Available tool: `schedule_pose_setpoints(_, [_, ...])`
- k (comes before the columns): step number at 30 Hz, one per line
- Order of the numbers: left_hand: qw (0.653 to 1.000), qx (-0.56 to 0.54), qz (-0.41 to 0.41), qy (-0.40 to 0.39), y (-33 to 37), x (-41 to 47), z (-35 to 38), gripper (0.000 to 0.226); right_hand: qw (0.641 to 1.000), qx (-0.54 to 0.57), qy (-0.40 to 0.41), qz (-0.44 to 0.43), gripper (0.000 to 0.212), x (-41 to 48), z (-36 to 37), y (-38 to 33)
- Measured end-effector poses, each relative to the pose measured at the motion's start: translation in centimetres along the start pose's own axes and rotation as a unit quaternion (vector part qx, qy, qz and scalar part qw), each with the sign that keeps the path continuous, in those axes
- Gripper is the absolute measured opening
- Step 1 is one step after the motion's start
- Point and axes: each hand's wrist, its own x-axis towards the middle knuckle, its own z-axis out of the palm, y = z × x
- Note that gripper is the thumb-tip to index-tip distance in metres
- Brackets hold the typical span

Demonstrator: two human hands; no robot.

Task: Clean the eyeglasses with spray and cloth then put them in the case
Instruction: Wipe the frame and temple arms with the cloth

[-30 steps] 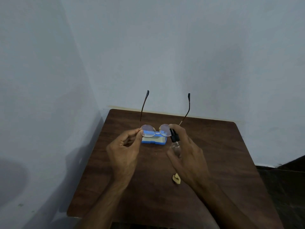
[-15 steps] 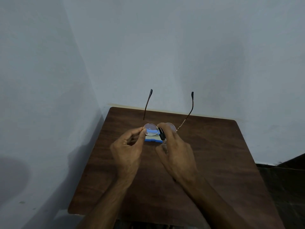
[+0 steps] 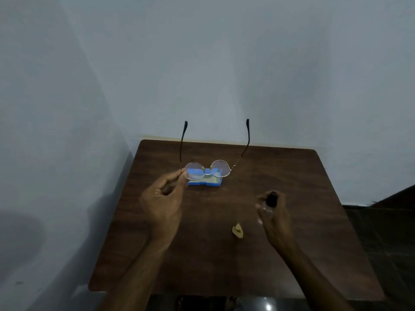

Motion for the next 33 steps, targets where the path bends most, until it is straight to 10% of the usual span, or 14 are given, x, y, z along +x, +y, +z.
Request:
schedule_pose_setpoints(19, [0.999, -0.016, -0.017, -0.039, -2.0, -1.2, 0.7, 0.021, 0.99, -0.017, 0.06, 0.129, 0.047, 2.1, 1.7, 11.1])
schedule_pose_setpoints(25, [0.998, -0.013, -0.021, -0.056, -2.1, -1.5, 1.0, 0.023, 0.982, -0.051, 0.062, 0.168, 0.101, 1.1, 1.5, 11.6])
schedule_pose_setpoints(33, [0.999, -0.009, -0.026, -0.043, -2.4, -1.8, 0.6, 0.022, 0.965, -0.079, 0.068, 0.239, 0.037, -5.9, 4.8, 11.0])
